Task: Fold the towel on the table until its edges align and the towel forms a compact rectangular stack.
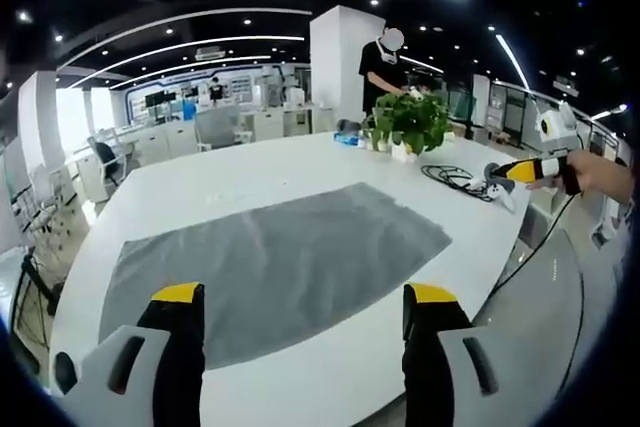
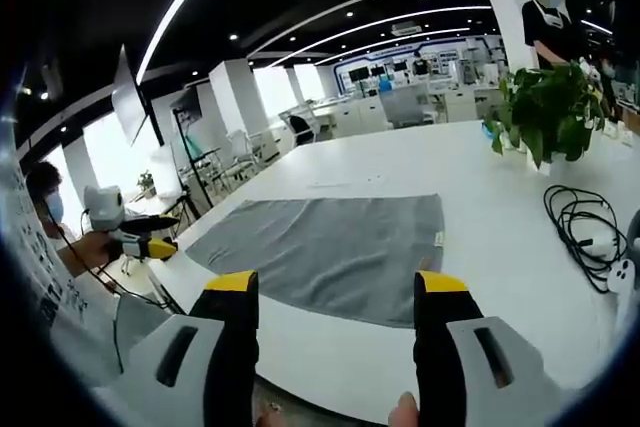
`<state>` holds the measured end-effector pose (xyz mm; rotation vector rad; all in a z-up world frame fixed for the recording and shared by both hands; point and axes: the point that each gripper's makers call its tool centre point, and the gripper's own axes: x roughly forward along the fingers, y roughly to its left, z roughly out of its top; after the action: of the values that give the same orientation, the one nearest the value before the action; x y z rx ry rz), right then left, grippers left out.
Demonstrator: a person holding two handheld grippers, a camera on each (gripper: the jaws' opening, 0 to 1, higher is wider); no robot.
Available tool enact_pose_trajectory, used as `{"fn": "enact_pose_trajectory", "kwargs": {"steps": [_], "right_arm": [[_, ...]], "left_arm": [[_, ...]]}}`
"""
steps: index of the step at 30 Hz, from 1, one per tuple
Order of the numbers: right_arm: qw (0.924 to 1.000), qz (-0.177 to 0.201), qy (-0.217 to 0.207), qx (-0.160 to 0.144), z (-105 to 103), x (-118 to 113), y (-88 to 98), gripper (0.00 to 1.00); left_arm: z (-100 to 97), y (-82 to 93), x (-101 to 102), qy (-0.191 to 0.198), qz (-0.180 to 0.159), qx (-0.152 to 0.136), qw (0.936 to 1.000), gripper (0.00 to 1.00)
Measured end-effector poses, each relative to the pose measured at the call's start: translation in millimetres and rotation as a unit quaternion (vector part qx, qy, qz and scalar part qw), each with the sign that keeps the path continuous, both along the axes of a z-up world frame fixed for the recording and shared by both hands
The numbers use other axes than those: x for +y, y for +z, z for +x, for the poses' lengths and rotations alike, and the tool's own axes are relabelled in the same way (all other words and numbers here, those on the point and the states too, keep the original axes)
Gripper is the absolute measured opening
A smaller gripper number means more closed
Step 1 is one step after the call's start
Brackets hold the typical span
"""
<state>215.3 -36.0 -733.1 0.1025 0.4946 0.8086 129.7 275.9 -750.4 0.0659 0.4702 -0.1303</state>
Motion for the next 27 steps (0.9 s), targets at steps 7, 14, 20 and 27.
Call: {"fn": "enact_pose_trajectory", "kwargs": {"steps": [7,14,20,27], "right_arm": [[1.0,0.0,-0.001,0.001,0,-1,-1.1,0.62],[1.0,-0.001,-0.002,0.003,-1,-2,-2.3,0.62],[1.0,0.001,-0.004,0.004,2,-4,-1.3,0.62],[1.0,-0.005,-0.004,-0.001,6,-7,4.3,0.61]], "left_arm": [[-0.1,-2.1,-3,-0.004,-0.002,0.003,1.0,0.84],[1.9,-3.2,-8,-0.009,-0.005,0.004,0.9999,0.84],[5.7,-2.8,-16,-0.019,-0.007,0.003,0.9998,0.84],[13.9,-6.2,-30,-0.039,-0.012,0.004,0.9991,0.83]]}}
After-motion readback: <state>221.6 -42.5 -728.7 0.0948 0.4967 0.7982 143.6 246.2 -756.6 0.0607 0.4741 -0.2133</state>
